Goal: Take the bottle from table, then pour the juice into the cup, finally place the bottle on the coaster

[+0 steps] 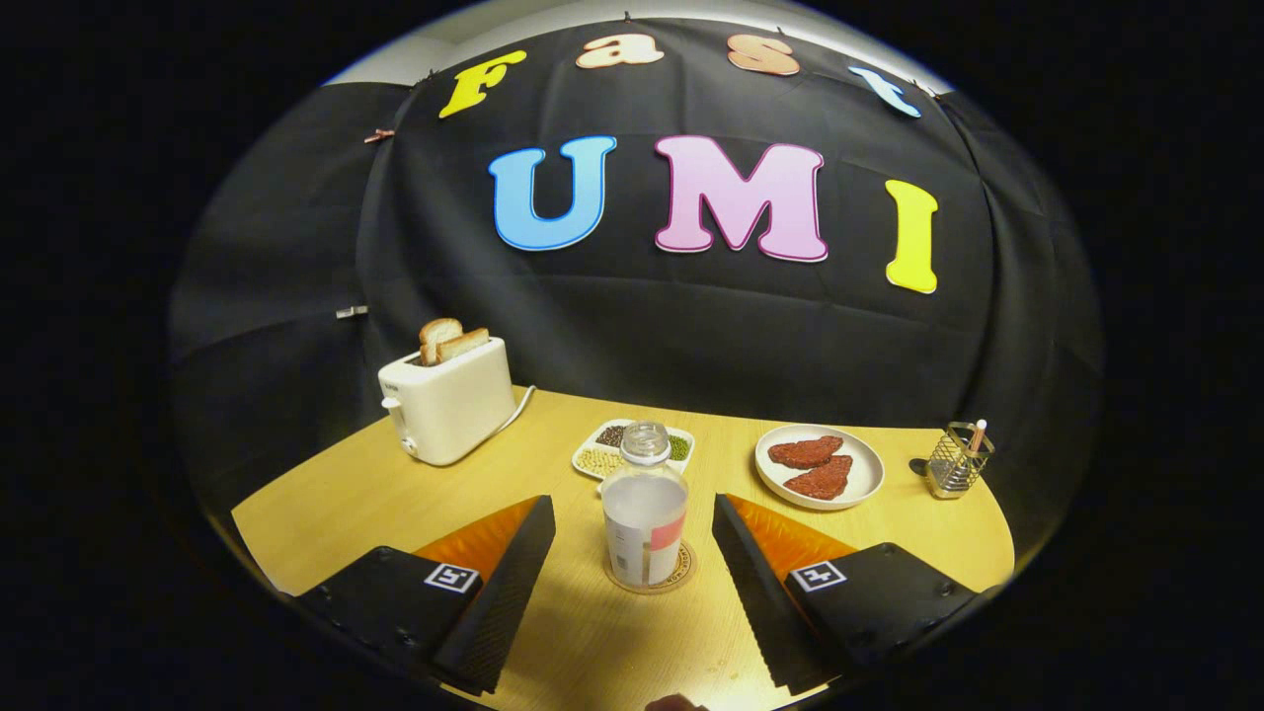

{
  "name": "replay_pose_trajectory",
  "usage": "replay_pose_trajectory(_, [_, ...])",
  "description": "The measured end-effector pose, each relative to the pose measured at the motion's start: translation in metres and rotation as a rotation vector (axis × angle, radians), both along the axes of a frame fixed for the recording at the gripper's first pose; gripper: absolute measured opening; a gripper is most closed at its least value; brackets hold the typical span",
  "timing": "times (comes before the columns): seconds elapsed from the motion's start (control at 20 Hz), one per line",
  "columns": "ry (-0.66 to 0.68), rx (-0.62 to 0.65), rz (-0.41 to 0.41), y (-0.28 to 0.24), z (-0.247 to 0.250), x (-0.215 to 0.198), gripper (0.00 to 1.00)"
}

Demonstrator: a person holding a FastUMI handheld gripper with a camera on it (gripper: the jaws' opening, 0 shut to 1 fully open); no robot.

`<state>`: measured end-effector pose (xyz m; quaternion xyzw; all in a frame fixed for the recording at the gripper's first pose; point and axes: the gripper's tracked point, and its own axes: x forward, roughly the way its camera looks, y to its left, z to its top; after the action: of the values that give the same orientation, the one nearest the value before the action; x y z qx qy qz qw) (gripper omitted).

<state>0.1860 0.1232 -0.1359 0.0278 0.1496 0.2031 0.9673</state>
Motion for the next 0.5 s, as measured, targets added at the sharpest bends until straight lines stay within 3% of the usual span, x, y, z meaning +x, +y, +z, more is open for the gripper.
replay_pose_trajectory(0.5, [-0.068,0.078,-0.302,-0.12,0.095,-0.08,0.98])
